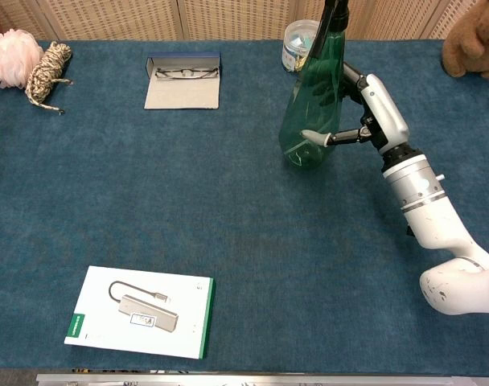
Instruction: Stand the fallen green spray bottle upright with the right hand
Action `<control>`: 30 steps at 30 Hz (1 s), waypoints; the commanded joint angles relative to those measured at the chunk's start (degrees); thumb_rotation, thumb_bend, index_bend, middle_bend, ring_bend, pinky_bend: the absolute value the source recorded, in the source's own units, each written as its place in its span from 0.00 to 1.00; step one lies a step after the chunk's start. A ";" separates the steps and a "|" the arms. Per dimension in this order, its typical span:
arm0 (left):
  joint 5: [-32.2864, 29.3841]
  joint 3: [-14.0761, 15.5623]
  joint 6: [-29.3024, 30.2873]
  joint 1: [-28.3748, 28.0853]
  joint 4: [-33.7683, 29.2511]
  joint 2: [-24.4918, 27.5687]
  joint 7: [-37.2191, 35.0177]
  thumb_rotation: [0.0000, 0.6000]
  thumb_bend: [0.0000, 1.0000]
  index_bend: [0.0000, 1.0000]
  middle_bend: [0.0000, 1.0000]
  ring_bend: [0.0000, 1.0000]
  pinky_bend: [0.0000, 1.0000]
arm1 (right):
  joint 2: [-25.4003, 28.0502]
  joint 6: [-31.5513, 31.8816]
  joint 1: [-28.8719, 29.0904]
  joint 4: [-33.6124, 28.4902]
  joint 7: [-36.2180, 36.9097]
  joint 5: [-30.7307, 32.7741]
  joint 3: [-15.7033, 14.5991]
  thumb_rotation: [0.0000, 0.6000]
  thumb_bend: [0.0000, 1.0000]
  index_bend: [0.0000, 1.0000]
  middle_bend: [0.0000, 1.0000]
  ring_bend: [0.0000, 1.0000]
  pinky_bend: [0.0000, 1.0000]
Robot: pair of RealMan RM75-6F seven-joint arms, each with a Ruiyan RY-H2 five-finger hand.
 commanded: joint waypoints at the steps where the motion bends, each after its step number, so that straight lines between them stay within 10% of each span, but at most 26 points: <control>1: 0.02 0.01 0.01 0.01 -0.02 0.06 -0.14 1.00 0.00 0.53 0.39 0.23 0.30 | -0.66 -0.71 0.34 1.45 0.51 0.27 0.02 1.00 0.09 0.40 0.52 0.45 0.48; 19: -0.37 -0.17 -0.05 0.05 -0.05 0.33 -0.64 1.00 0.00 0.53 0.39 0.23 0.30 | -2.33 0.24 -0.34 9.16 1.89 -1.70 -3.30 1.00 0.00 0.40 0.38 0.33 0.44; 30: -0.68 -0.25 -0.42 -0.13 -0.01 0.13 0.10 1.00 0.00 0.53 0.39 0.23 0.30 | 0.07 2.87 -1.42 8.22 1.45 -2.51 -4.50 1.00 0.00 0.15 0.17 0.18 0.34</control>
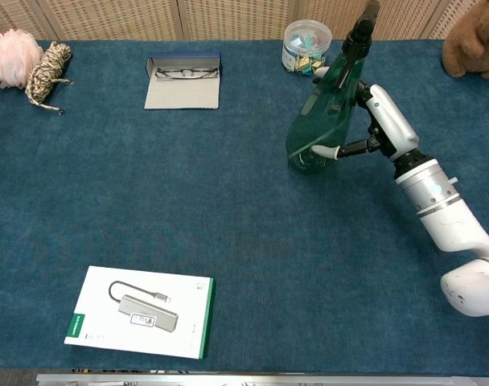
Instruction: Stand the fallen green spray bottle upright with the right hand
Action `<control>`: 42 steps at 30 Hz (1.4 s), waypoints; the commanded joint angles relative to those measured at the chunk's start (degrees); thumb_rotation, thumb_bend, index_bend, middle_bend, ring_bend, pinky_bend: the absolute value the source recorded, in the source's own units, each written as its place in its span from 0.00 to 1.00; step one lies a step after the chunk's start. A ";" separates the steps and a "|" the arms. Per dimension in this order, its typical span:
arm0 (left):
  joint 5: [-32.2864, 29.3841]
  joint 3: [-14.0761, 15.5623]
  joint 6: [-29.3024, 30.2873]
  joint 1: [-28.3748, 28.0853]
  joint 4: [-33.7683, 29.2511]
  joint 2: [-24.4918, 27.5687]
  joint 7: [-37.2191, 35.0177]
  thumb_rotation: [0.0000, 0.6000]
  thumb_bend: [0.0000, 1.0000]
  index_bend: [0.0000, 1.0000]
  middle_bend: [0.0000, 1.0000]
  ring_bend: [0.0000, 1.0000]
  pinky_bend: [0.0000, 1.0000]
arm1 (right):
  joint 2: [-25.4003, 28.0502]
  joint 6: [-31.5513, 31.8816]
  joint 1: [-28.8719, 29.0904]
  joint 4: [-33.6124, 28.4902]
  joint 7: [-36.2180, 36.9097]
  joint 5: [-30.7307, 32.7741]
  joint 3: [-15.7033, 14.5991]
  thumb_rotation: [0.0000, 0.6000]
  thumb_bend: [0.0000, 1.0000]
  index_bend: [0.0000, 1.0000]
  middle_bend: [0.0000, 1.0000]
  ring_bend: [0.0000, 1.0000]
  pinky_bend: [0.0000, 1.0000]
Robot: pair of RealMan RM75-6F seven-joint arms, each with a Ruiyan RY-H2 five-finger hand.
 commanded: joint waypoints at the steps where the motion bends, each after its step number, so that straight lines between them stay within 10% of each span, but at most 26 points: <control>1: -0.12 -0.02 -0.12 -0.05 0.03 -0.08 0.18 1.00 0.00 0.53 0.39 0.23 0.30 | 0.81 1.40 -0.41 -0.71 -0.40 -0.28 -0.22 1.00 0.00 0.14 0.16 0.17 0.33; 27: -0.72 -0.02 -1.08 -0.59 0.21 -1.14 2.87 1.00 0.00 0.53 0.39 0.23 0.30 | 18.16 21.50 -8.82 -23.07 -16.68 -1.84 1.12 1.00 0.00 0.06 0.10 0.12 0.31; 34: 0.18 0.16 -0.70 -0.72 0.16 -1.57 3.75 1.00 0.00 0.53 0.39 0.23 0.30 | 23.34 27.96 -14.65 -33.25 -33.73 0.69 3.87 1.00 0.00 0.07 0.16 0.12 0.30; 42: 3.99 0.40 3.05 0.02 0.82 -2.17 2.30 1.00 0.00 0.53 0.39 0.23 0.30 | 34.55 21.37 -20.38 -52.44 -64.68 5.60 1.74 1.00 0.02 0.22 0.20 0.12 0.27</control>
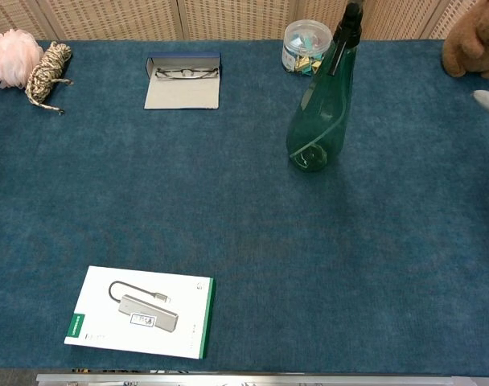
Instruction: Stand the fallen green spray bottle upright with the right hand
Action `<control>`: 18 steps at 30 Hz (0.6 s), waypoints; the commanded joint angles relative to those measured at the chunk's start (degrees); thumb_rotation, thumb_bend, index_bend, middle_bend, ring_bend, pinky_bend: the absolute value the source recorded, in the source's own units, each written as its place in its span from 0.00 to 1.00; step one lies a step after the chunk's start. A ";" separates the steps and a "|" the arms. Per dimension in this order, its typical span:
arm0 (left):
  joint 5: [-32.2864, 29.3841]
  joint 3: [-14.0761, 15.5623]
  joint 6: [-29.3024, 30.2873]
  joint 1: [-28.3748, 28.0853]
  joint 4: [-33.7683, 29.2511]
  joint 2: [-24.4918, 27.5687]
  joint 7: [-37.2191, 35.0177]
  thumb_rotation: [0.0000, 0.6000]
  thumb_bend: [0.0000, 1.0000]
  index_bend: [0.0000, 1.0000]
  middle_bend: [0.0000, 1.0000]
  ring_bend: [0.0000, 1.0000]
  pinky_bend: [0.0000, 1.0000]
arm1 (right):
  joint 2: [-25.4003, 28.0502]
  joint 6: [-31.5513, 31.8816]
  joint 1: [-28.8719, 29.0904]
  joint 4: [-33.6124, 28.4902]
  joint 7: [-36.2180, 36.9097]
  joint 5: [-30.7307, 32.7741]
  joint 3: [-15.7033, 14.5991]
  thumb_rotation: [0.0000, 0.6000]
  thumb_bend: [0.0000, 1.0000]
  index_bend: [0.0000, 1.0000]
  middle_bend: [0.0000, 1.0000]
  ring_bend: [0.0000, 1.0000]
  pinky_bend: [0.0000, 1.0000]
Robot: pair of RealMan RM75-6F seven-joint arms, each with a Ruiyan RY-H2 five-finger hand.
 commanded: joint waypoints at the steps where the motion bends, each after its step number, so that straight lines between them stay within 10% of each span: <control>1: 1.09 0.05 0.87 0.14 0.63 -0.34 -0.84 1.00 0.00 0.53 0.39 0.23 0.30 | 9.06 -4.87 -5.02 -15.11 -19.66 4.58 -1.03 1.00 0.02 0.22 0.20 0.12 0.27; 11: 4.43 -0.62 4.26 -0.01 4.09 -1.81 -2.79 1.00 0.00 0.53 0.39 0.22 0.31 | 15.12 -13.15 -7.47 -26.50 -36.37 12.65 -1.33 1.00 0.03 0.24 0.20 0.12 0.26; 18: 4.74 -1.06 5.11 -0.18 6.22 -2.99 -4.01 1.00 0.00 0.53 0.38 0.21 0.31 | 16.83 -17.94 -7.95 -27.66 -33.95 15.24 -0.85 1.00 0.04 0.24 0.20 0.12 0.25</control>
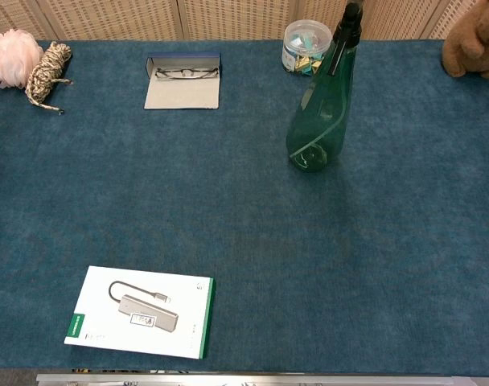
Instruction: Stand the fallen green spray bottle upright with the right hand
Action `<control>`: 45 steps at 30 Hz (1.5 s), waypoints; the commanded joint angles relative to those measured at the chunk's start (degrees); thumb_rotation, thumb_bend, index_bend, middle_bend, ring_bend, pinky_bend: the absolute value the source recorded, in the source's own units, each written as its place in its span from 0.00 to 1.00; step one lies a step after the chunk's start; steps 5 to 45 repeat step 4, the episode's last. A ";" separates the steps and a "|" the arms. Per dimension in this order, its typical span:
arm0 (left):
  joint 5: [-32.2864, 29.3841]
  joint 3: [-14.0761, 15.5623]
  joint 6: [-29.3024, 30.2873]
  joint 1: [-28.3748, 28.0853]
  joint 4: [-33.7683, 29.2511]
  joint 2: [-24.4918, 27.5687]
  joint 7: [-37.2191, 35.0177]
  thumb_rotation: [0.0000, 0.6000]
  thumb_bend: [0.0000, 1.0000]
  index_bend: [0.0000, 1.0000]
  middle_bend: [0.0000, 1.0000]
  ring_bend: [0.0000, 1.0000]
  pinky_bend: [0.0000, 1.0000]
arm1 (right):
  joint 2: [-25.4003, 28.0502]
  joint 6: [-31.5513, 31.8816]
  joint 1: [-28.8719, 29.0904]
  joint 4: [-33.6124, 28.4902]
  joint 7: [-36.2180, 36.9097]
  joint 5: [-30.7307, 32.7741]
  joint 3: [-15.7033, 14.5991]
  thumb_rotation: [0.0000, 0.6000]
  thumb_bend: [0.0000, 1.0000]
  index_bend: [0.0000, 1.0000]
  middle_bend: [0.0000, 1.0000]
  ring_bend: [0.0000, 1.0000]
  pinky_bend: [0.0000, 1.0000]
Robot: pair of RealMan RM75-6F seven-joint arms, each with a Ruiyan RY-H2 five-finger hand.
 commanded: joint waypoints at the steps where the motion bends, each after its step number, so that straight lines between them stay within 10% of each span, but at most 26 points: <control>1: -0.41 -0.17 -0.32 -0.17 0.21 -0.04 -0.89 1.00 0.00 0.53 0.38 0.21 0.31 | 1.62 -3.03 -0.41 -0.74 2.45 0.74 -0.05 1.00 0.04 0.24 0.20 0.12 0.25; 45: -1.59 -0.52 -1.07 -0.35 0.31 0.18 -1.71 1.00 0.00 0.53 0.38 0.21 0.31 | 2.76 -4.30 -0.21 -1.64 2.44 0.88 0.17 1.00 0.03 0.24 0.20 0.12 0.25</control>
